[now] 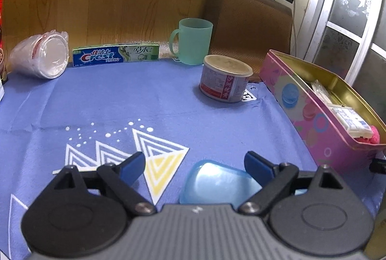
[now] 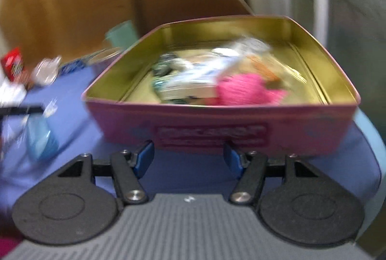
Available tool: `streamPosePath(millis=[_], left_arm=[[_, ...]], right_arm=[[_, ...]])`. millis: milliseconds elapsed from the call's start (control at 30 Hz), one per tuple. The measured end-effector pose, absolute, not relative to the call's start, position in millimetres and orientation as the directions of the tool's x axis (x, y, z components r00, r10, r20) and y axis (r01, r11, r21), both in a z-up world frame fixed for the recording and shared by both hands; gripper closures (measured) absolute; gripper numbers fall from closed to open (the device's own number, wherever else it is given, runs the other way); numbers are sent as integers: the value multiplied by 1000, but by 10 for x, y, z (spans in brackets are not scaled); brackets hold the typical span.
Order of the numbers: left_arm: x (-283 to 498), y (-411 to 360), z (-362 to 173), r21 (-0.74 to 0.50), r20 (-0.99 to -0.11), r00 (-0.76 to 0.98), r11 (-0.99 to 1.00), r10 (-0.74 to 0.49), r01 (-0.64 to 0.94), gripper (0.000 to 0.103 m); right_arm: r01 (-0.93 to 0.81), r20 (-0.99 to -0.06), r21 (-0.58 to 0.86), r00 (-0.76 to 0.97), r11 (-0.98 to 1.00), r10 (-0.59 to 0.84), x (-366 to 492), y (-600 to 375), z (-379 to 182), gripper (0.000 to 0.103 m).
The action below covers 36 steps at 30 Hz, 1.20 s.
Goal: Organize soft objects
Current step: 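Carry the light-blue case over the pink tin with the right gripper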
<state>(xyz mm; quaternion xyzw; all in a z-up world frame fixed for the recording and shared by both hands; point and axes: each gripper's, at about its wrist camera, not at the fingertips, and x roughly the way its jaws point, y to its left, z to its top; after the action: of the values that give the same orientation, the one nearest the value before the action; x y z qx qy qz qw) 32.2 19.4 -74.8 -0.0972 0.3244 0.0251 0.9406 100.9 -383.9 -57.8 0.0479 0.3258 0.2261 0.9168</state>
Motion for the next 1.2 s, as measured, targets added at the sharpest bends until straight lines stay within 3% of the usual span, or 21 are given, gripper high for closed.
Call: streamPosePath(millis=[133, 333, 533, 667, 767, 1033, 1100, 1167, 1200], left_arm=[[369, 166, -772, -162, -628, 778, 980, -12, -115, 11], [394, 125, -770, -153, -632, 775, 980, 1, -125, 11], [356, 202, -692, -147, -623, 782, 980, 14, -135, 12], [288, 272, -645, -139, -615, 788, 985, -8, -98, 15], [244, 338, -662, -165, -627, 778, 983, -47, -74, 19], [90, 383, -780, -323, -613, 760, 946, -216, 9, 25], [97, 357, -835, -389, -600, 751, 921, -276, 28, 27], [121, 296, -850, -407, -594, 749, 913, -293, 35, 28], [145, 251, -837, -403, -597, 747, 915, -291, 35, 28]], right_arm=[[-336, -573, 189, 725, 923, 382, 1110, -3788, -617, 37], [-414, -551, 117, 729, 903, 406, 1434, -3509, -652, 37], [-392, -514, 149, 754, 908, 410, 1711, -3406, -623, 37], [-553, -453, 248, 659, 795, 600, 1192, -3272, -538, 35], [-690, -443, 292, 516, 662, 733, 775, -2970, -590, 26], [-844, -501, 145, 387, 516, 774, 326, -2190, -805, 26], [-847, -519, 144, 377, 513, 767, 325, -2091, -834, 29], [-845, -512, 108, 404, 524, 758, 295, -2087, -871, 43], [-841, -509, 93, 420, 533, 751, 319, -2094, -855, 44]])
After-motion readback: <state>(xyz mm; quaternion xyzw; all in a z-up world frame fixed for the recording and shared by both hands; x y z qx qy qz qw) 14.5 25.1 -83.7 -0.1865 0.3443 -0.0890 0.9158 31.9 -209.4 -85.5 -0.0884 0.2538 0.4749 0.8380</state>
